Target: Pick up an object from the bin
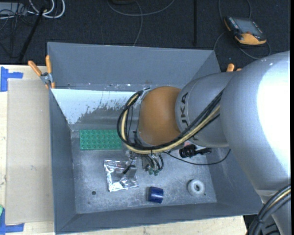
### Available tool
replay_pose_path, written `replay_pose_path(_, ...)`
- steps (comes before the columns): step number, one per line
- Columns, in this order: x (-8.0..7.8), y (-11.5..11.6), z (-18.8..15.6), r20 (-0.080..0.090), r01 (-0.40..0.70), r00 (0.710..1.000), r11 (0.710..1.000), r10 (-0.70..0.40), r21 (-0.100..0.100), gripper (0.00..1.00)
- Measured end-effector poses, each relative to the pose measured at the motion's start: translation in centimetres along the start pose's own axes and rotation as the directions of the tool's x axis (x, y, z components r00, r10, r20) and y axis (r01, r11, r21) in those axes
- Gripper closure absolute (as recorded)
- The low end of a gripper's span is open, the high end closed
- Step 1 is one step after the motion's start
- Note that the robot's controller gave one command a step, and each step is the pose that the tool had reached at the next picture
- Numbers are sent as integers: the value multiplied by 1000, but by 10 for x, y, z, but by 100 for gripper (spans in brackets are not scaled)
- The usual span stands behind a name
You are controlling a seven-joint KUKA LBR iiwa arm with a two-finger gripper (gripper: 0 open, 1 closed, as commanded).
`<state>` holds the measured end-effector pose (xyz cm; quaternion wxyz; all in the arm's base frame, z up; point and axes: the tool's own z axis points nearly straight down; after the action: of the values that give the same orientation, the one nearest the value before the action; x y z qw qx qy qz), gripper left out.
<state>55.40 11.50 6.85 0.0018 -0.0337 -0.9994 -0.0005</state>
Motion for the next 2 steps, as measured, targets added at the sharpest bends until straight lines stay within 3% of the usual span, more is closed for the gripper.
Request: replay_pose_path(2, -1, 0, -38, 5, -3, 1000, 1000, 3, -1, 100)
